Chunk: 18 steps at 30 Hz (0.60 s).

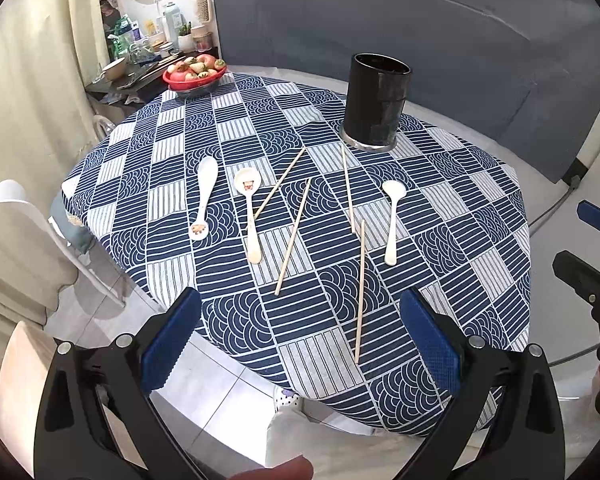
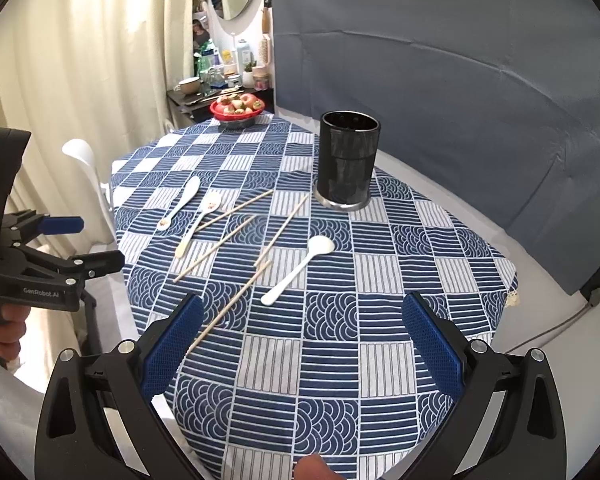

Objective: Organize utensils

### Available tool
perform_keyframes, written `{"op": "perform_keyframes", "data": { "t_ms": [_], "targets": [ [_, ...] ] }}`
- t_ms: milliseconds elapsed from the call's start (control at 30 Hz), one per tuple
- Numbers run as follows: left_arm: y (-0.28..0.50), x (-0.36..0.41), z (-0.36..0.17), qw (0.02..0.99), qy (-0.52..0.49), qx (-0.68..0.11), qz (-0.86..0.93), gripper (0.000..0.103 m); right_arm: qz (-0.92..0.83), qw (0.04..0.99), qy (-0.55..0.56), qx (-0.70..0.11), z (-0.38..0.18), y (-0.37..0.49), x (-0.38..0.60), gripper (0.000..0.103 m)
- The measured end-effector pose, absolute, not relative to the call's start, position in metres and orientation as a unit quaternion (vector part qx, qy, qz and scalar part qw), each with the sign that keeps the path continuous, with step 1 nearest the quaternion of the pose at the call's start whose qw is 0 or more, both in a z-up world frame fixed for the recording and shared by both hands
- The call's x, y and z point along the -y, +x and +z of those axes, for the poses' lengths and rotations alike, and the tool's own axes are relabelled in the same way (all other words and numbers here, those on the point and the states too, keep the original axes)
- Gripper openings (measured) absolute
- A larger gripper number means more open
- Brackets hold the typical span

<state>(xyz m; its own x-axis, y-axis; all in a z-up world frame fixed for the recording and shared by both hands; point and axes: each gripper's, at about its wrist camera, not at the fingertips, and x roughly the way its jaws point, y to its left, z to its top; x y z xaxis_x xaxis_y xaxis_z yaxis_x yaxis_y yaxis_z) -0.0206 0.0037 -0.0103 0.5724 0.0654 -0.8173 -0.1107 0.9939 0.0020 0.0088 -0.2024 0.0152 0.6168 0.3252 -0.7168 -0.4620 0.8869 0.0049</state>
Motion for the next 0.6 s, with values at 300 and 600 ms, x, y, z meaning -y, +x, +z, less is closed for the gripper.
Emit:
{"op": "perform_keyframes", "data": {
  "t_ms": [300,600],
  "targets": [
    [-0.0272,-0.0032,-0.0115,0.885,-0.028,-0.462,0.060,0.097,0.224,0.896,-0.078,-0.376,0.0172,0.0091,0.2066,0.095],
    [-0.0279,-0.0058,-0.0084,0.885,-0.023,-0.461,0.065,0.097,0.226,0.893,-0.077,-0.381,0.0140,0.0068,0.2061,0.095]
  ]
}}
